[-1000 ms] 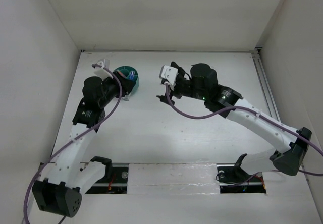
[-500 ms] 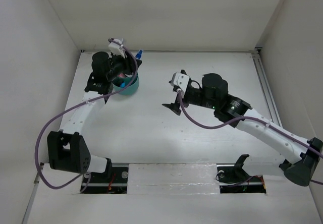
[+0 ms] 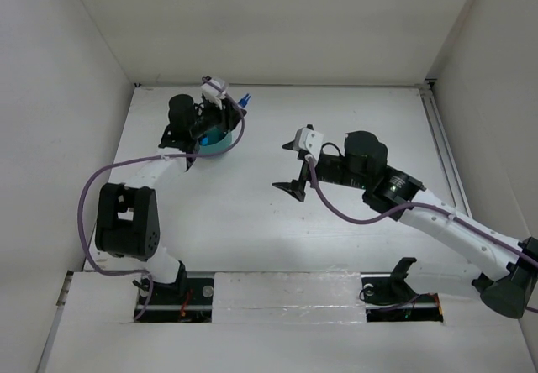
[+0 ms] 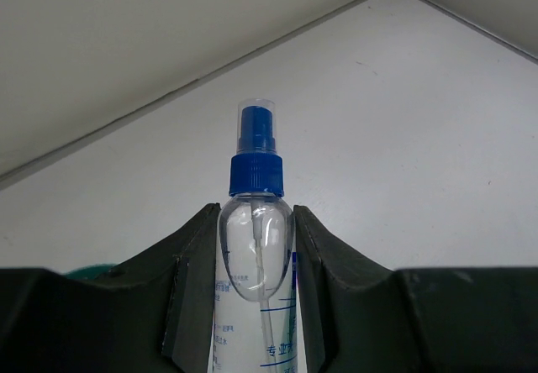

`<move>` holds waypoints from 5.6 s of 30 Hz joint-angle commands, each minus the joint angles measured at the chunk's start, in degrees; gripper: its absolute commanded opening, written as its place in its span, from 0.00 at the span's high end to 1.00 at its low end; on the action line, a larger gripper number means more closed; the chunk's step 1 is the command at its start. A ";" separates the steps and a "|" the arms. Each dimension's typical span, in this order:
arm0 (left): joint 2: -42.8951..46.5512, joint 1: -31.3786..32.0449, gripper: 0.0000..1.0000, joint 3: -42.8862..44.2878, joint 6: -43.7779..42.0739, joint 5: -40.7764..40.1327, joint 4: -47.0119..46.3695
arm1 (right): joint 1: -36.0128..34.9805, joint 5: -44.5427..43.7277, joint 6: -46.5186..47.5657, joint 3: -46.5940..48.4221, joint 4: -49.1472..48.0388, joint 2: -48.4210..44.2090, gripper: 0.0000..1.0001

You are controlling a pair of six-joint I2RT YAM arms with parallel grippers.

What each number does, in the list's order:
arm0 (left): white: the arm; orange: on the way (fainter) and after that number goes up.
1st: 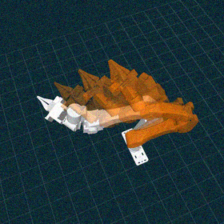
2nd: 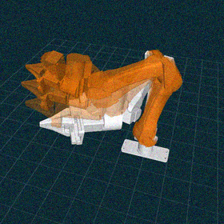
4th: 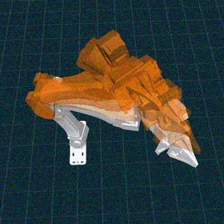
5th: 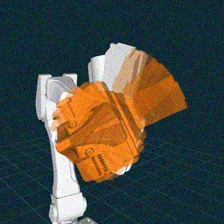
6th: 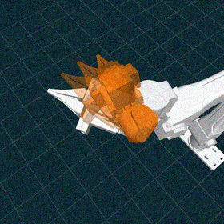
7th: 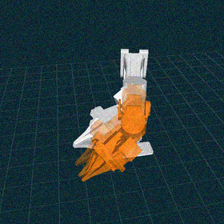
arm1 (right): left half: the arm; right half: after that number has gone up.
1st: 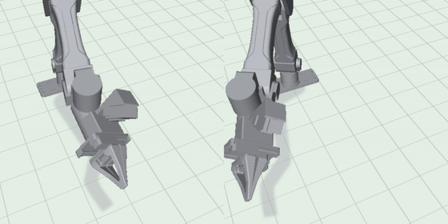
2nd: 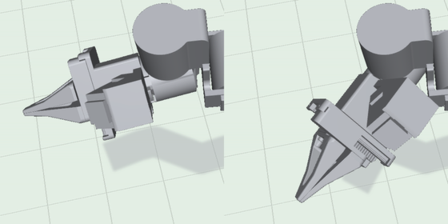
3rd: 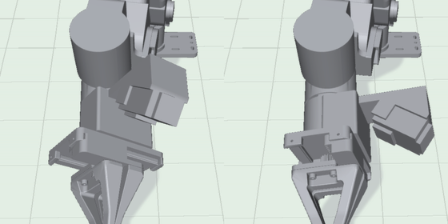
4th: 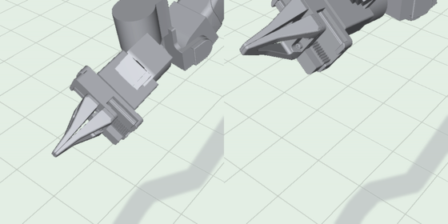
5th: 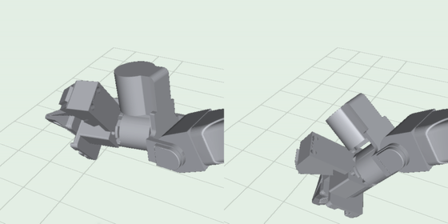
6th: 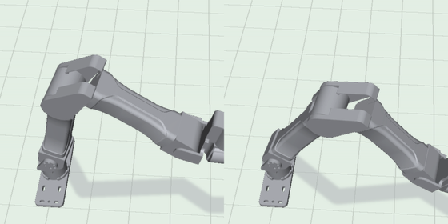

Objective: Sort the stationery into containers
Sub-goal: Place the stationery in the storage box.

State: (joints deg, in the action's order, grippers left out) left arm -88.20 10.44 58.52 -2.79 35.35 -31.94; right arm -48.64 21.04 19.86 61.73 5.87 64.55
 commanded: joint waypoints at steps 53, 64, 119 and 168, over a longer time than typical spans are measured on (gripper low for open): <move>-13.04 -6.31 1.00 4.14 -5.91 13.78 -8.75 | 0.48 3.83 0.01 -2.32 -4.11 1.10 0.00; -14.80 -6.31 1.00 4.14 -5.91 13.26 -8.75 | 0.48 3.84 0.01 -2.32 -4.64 1.10 0.00; -14.36 -6.31 1.00 4.32 -8.02 4.99 -4.27 | 0.48 5.95 0.53 -3.38 -4.64 0.05 0.00; -13.31 -6.31 0.59 4.31 -7.50 2.00 -2.69 | 0.48 7.53 1.06 -3.38 -4.64 1.10 0.00</move>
State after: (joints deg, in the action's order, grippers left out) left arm -105.21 4.40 62.61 -10.04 37.19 -33.32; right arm -48.64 27.07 20.78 58.30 4.45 66.00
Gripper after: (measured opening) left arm 0.404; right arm 0.999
